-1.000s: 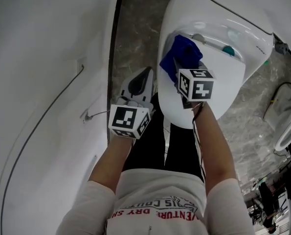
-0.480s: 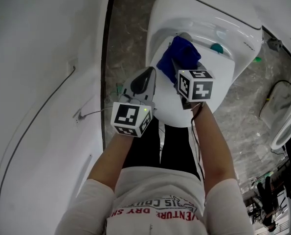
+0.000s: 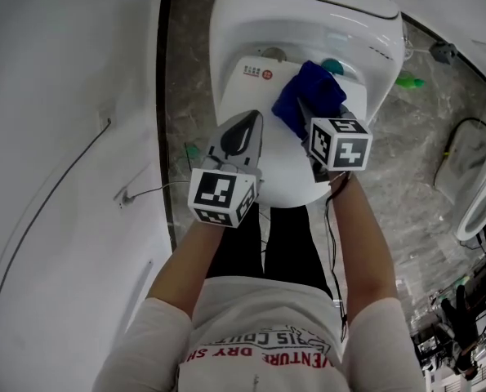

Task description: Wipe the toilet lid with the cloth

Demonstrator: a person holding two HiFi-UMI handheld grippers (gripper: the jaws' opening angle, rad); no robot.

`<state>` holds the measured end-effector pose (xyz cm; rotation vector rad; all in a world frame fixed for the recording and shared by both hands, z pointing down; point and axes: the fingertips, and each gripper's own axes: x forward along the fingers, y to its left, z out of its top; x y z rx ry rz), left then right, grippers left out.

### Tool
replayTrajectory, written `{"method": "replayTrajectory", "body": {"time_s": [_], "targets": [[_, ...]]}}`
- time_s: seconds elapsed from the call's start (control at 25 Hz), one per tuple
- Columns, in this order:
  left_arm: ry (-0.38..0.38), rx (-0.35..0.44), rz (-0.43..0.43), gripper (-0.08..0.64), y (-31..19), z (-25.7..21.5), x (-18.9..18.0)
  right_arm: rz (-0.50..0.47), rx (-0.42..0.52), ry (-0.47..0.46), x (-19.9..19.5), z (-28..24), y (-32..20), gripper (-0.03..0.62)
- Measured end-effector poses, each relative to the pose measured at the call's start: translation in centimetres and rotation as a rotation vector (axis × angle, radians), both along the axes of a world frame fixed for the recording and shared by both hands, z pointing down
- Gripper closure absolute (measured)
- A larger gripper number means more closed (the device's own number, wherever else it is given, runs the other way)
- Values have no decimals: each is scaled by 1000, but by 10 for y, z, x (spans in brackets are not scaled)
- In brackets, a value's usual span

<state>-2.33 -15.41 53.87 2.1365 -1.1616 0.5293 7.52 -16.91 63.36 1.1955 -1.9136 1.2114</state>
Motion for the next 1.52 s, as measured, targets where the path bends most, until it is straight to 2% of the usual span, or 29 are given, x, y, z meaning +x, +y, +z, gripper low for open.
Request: {"method": "replayTrajectory", "body": {"time_s": [0.24, 0.48, 0.72, 0.96, 1.2, 1.36, 1.52], "targets": [[-6, 12, 14, 554, 7, -1, 35, 9, 3, 30, 48, 0, 9, 497], [-10, 25, 13, 554, 15, -7, 64, 72, -20, 54, 110, 4, 22, 497], [-23, 7, 1, 554, 33, -7, 74, 95, -38, 128, 151, 8, 35, 497], [-33, -12, 15, 554, 49, -3, 77, 119, -66, 187, 173, 9, 54, 499], [-7, -11, 14, 554, 60, -9, 66, 135, -38, 208, 164, -13, 64, 499], [2, 7, 19, 554, 67, -20, 43, 152, 26, 151, 126, -38, 59, 499], [-6, 11, -16, 554, 74, -30, 0, 131, 54, 122, 72, -53, 58, 499]]}}
